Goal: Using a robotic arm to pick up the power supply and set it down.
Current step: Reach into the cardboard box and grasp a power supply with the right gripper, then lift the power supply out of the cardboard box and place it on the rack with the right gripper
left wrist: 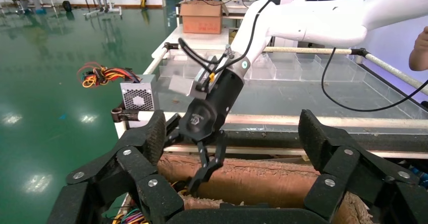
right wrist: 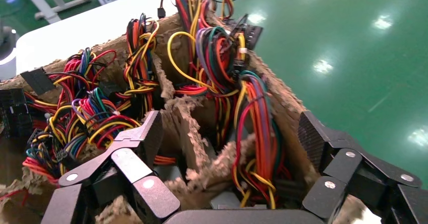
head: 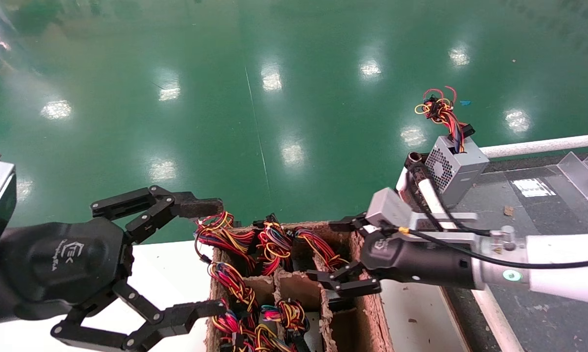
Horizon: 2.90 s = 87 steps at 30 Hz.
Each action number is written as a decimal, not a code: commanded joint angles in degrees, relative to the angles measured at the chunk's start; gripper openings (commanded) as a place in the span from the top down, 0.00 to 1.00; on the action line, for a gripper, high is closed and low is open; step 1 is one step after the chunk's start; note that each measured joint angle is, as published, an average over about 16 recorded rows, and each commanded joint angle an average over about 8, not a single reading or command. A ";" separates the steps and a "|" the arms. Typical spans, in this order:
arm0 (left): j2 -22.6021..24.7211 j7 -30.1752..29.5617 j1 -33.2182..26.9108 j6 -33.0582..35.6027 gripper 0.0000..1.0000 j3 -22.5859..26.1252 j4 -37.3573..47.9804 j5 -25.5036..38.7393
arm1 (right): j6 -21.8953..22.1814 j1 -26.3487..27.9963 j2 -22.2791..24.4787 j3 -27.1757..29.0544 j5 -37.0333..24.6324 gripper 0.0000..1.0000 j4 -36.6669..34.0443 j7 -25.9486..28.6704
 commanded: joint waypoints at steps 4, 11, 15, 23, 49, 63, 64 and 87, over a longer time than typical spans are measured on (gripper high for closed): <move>0.00 0.00 0.00 0.00 0.00 0.01 0.00 0.00 | 0.25 1.13 -2.28 -1.07 -1.57 1.00 -2.92 -1.41; 0.00 0.01 0.00 -0.01 0.00 0.01 0.00 -0.01 | 1.84 0.76 -3.64 -1.32 -2.41 1.00 -4.44 -2.79; -0.01 0.01 0.00 -0.01 0.00 0.02 0.00 -0.01 | 2.27 0.75 -4.37 -1.22 -2.23 1.00 -5.87 -3.28; -0.01 0.01 -0.01 -0.01 0.00 0.03 0.00 -0.02 | 2.76 1.16 -5.78 -0.88 -1.76 1.00 -9.13 -5.31; -0.02 0.03 -0.01 -0.02 0.00 0.05 0.00 -0.04 | 2.67 -0.13 -1.28 5.67 6.73 1.00 -4.73 -7.80; -0.03 0.03 -0.02 -0.03 0.00 0.07 0.00 -0.05 | 5.79 -0.25 13.49 18.81 18.41 1.00 14.25 -4.34; -0.03 0.03 -0.02 -0.03 0.00 0.07 0.00 -0.05 | 6.44 -0.04 14.21 19.61 18.60 1.00 14.56 -4.55; -0.04 0.05 -0.02 -0.04 0.00 0.09 0.00 -0.06 | 13.17 8.73 22.78 21.02 5.93 1.00 -7.60 -13.45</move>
